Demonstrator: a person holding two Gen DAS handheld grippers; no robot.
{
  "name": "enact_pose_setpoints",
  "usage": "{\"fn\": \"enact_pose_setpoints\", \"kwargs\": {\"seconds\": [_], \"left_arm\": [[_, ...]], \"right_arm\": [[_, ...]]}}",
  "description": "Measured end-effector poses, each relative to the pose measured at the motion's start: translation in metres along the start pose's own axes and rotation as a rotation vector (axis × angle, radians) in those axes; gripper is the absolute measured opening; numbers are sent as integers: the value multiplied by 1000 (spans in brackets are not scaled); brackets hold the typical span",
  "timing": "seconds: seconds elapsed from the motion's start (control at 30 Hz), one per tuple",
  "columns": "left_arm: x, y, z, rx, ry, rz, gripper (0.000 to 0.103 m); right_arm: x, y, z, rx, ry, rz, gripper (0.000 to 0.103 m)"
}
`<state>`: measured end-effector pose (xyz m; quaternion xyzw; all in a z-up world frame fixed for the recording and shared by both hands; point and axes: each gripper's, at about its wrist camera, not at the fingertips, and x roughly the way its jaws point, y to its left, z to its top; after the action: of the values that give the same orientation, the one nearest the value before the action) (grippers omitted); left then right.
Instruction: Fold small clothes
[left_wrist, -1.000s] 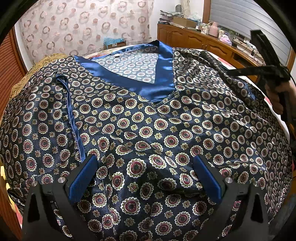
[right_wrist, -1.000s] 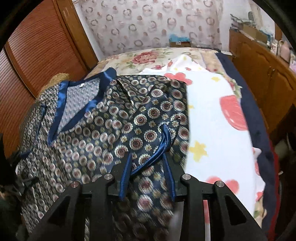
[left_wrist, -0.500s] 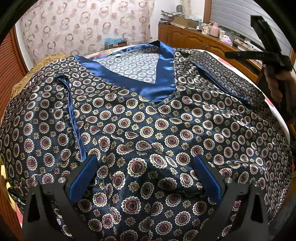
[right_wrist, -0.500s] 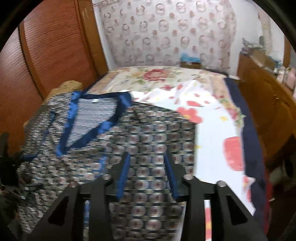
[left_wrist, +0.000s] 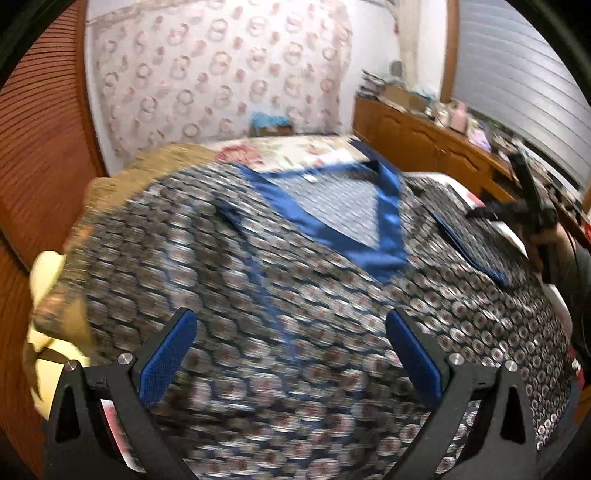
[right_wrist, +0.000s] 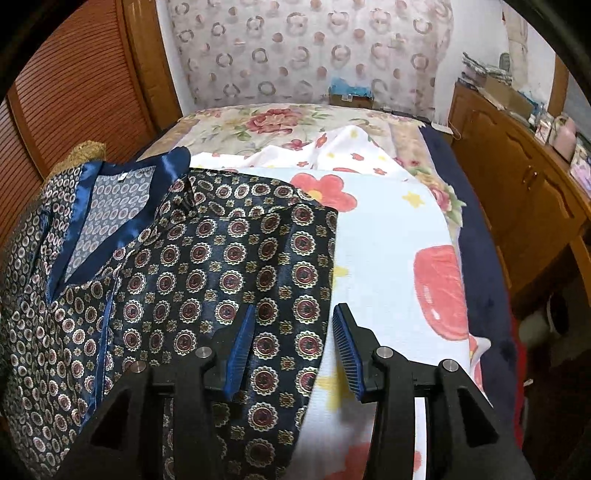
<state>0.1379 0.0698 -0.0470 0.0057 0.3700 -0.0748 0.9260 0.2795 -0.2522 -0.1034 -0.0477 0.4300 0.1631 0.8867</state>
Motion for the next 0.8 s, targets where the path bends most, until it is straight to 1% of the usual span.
{"fn": "enact_pose_setpoints", "kwargs": {"seconds": [0.03, 0.13, 0.27, 0.33, 0.4, 0.47, 0.53, 0.6, 0.7, 0.77, 0.8], "left_arm": [[-2, 9, 3, -12, -5, 13, 103], [-4, 36, 10, -39, -10, 45, 103], [-3, 77, 19, -71, 2, 109, 103], [-2, 92, 22, -86, 1, 117, 103], [-2, 110, 26, -110, 2, 103, 103], [-1, 123, 27, -128, 2, 97, 100], [5, 134, 30, -159, 20, 69, 84], [12, 145, 33, -196, 34, 49, 76], [22, 157, 36, -237, 45, 62, 70], [29, 163, 36, -261, 61, 68, 65], [33, 166, 37, -268, 68, 71, 60]], "right_arm": [[-7, -1, -1, -7, -2, -2, 46], [-5, 0, -5, -31, -8, -12, 49], [-6, 3, -12, -53, -48, -19, 51], [-5, 1, -13, -48, -50, -13, 51], [-6, 1, -13, -50, -49, -15, 52], [-7, 1, -15, -52, -50, -17, 52], [-9, 0, -15, -52, -49, -11, 54], [-9, 0, -16, -54, -49, -11, 55], [-10, 1, -16, -61, -47, -15, 56], [-10, 1, -15, -61, -47, -13, 56], [-10, 1, -15, -61, -47, -13, 56]]}}
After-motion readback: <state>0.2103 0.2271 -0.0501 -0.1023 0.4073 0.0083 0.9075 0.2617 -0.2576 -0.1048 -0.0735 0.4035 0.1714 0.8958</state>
